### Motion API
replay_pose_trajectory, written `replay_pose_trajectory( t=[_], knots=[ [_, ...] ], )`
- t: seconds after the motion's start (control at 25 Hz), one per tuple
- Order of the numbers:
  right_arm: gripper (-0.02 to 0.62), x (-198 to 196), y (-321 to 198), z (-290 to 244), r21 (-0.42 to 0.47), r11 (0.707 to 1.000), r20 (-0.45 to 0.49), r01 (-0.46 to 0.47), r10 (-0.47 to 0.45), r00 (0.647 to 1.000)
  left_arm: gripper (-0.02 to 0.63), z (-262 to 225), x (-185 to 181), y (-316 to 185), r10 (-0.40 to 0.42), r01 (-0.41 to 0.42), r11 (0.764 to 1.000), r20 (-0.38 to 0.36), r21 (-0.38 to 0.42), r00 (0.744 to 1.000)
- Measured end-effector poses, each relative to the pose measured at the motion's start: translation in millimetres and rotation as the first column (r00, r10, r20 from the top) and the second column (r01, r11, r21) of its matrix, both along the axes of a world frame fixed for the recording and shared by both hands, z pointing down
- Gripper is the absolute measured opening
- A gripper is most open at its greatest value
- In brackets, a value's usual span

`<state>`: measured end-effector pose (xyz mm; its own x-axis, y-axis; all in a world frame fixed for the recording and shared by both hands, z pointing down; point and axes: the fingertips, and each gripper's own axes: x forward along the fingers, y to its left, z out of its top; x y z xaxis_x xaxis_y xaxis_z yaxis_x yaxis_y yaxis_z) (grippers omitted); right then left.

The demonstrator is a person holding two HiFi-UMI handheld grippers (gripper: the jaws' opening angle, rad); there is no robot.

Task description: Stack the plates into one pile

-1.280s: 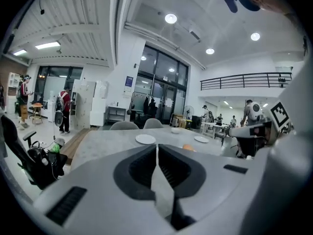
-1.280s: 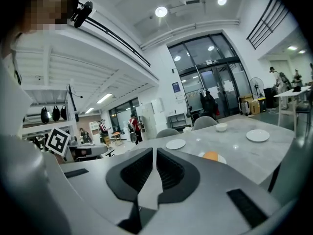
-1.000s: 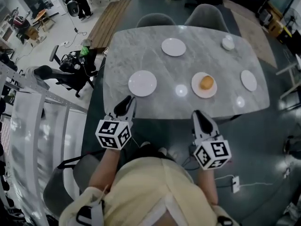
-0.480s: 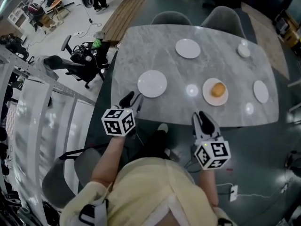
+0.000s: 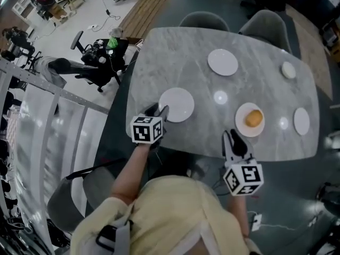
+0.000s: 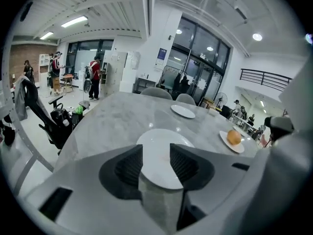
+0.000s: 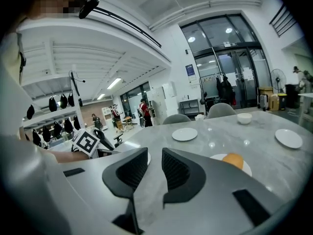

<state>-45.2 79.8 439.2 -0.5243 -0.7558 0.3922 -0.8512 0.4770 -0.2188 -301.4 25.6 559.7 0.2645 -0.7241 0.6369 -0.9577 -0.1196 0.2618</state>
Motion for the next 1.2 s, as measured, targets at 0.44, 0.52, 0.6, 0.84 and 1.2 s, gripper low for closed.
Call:
replay_pose_trajectory(
  t=[0.44,0.52,0.6,0.84,1.2],
  knots=[
    [0.071,-34.0,-38.3,23.3,-0.062,0.994,-0.032,0.086,-0.088,0.996,0.153,38.9,-11.6,-14.4,0.029,-0.018,0.991,0.083,-0.130,0.996],
    [0.071,-44.3,-45.3,25.3,-0.071,0.992,-0.039,0.107,-0.110,0.993,0.153,43.7,-13.0,-14.5,0.039,-0.024,0.988,0.097,-0.152,0.995],
    [0.071,-56.5,-52.4,25.1,-0.072,0.989,-0.045,0.129,-0.133,0.990,0.153,46.9,-15.3,-14.5,0.045,-0.027,0.986,0.109,-0.166,0.993],
    [0.071,-85.4,-68.5,29.9,-0.083,0.980,-0.056,0.180,-0.185,0.981,0.145,49.5,-18.8,-13.0,0.081,-0.060,0.981,0.110,-0.184,0.991],
    [0.071,-91.9,-85.0,27.9,-0.089,0.972,-0.054,0.216,-0.221,0.974,0.089,32.3,-9.3,-19.1,0.068,-0.066,0.986,0.009,-0.153,0.998]
  ],
)
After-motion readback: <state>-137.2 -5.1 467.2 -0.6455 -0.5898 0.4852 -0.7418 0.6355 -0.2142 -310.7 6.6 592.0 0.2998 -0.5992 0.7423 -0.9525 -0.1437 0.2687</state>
